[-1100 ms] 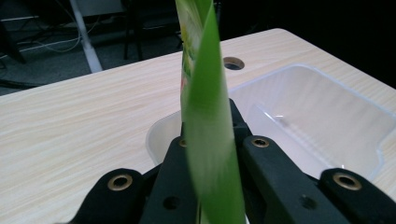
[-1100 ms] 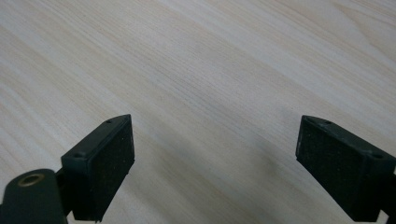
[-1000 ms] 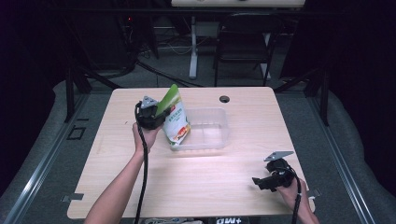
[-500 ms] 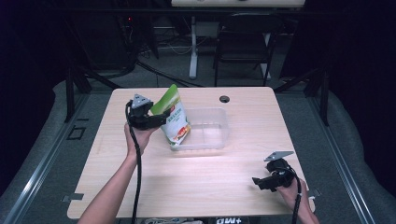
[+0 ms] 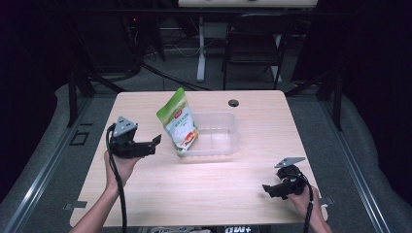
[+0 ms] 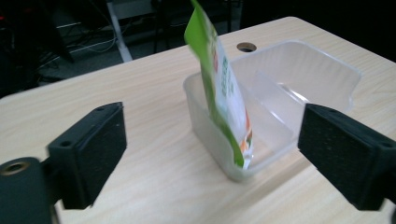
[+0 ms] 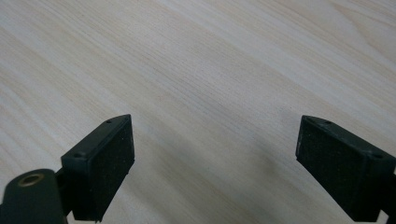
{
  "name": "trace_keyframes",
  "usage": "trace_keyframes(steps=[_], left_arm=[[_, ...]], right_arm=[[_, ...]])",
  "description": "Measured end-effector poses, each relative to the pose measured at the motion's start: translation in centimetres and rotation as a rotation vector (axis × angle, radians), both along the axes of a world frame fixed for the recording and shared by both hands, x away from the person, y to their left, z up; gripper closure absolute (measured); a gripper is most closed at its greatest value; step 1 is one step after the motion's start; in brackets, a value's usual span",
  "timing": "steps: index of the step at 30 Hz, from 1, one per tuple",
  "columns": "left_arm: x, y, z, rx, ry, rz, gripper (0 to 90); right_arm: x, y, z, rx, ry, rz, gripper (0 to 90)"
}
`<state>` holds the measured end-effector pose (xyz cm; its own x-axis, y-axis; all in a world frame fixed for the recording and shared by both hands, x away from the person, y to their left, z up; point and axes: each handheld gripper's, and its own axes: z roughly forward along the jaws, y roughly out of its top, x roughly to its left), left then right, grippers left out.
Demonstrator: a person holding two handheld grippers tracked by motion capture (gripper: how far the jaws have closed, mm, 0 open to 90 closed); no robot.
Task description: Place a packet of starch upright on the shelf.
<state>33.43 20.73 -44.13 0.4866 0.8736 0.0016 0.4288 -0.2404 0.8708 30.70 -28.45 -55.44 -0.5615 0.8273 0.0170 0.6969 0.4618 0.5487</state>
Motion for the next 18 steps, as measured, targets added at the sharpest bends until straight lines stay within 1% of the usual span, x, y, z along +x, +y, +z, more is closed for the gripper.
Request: trace_keyframes(steps=[2, 3, 4, 5, 8, 9, 10, 11, 13, 14, 15, 16, 17, 18], left_arm=[[-1.0, 0.4, -0.7, 0.014, 0.016, 0.004, 5.9], [-1.3, 0.5, -0.9, 0.021, 0.026, 0.002, 5.9], [-1.7, 0.7, -1.3, 0.033, 0.051, -0.002, 5.6], [-2.0, 0.8, -1.6, 0.028, 0.050, 0.006, 4.8], [-3.0, 1.4, -2.5, 0.033, 0.058, 0.032, 4.9], [-3.3, 1.5, -2.9, 0.030, 0.062, 0.043, 4.9], [-3.6, 1.7, -3.4, 0.030, 0.075, 0.045, 5.0], [-3.8, 1.9, -3.9, 0.035, 0.085, 0.048, 4.9], [-4.1, 2.2, -4.7, 0.028, 0.094, 0.059, 4.6], [-4.1, 2.3, -5.2, 0.031, 0.113, 0.052, 4.4], [-4.1, 2.4, -5.4, 0.031, 0.124, 0.050, 3.9], [-4.1, 2.5, -5.9, 0.044, 0.142, 0.046, 3.2], [-4.1, 2.5, -6.1, 0.051, 0.147, 0.046, 3.2], [-4.1, 2.5, -6.4, 0.045, 0.155, 0.041, 2.9]], right_arm=[[0.0, 0.0, 0.0, -0.006, 0.004, 0.001, 11.0], [0.0, 0.0, 0.0, -0.005, 0.002, 0.002, 11.0], [0.0, 0.0, 0.0, -0.001, 0.001, -0.001, 11.0], [0.0, 0.0, 0.0, -0.003, 0.006, 0.000, 11.0], [0.0, 0.1, 0.0, -0.002, 0.003, -0.002, 11.0], [0.0, 0.1, 0.0, -0.003, 0.005, 0.001, 11.0], [0.0, 0.1, 0.0, -0.003, 0.001, 0.000, 11.0], [0.0, 0.0, 0.0, -0.007, 0.002, 0.004, 10.9], [0.0, 0.0, -0.1, 0.002, -0.001, -0.001, 11.0], [0.0, 0.0, -0.1, 0.003, 0.001, 0.001, 11.0], [0.0, 0.0, -0.1, 0.003, 0.001, 0.000, 11.0], [0.0, 0.1, -0.1, 0.003, 0.003, -0.002, 11.0], [0.0, 0.0, -0.1, -0.007, 0.003, 0.004, 11.0], [0.0, 0.1, -0.1, -0.004, 0.002, 0.002, 11.0]])
